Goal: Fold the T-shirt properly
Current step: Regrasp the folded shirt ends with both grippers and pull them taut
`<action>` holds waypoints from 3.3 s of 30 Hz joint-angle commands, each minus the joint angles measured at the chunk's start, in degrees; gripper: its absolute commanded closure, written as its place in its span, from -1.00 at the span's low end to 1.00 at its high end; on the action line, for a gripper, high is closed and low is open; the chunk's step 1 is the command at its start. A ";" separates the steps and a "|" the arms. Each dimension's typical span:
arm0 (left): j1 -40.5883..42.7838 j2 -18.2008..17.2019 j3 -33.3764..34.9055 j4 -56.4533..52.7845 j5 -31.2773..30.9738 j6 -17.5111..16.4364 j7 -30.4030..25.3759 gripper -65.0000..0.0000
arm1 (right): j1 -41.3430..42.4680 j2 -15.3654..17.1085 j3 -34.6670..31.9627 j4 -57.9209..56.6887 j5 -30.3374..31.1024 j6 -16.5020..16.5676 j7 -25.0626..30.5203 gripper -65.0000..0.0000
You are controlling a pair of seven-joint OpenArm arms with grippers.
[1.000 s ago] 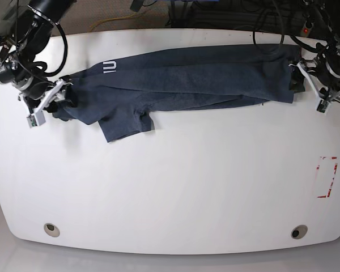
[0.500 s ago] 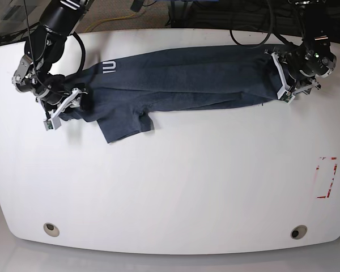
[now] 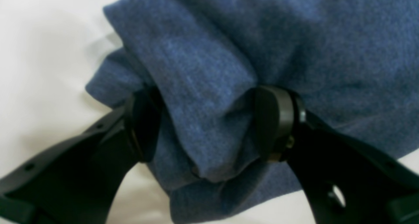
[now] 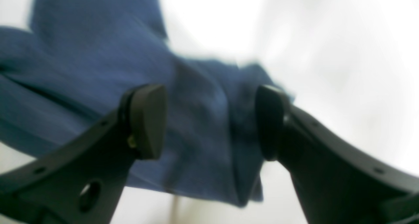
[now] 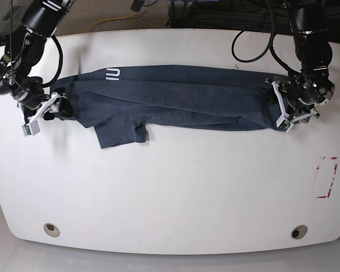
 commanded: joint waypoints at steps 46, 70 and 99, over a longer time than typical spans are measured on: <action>1.62 -0.12 1.46 0.97 0.34 -0.08 0.76 -0.24 | 19.60 8.60 -29.92 -32.13 1.59 0.08 22.00 -0.26; 1.62 -0.04 1.55 0.80 0.69 -0.08 0.76 -0.24 | 19.60 4.73 -35.46 -35.91 1.76 0.08 26.93 0.93; 1.62 -0.30 1.72 -2.81 0.78 -0.08 0.76 -0.24 | -4.40 0.33 -8.29 8.84 1.68 0.08 2.58 1.00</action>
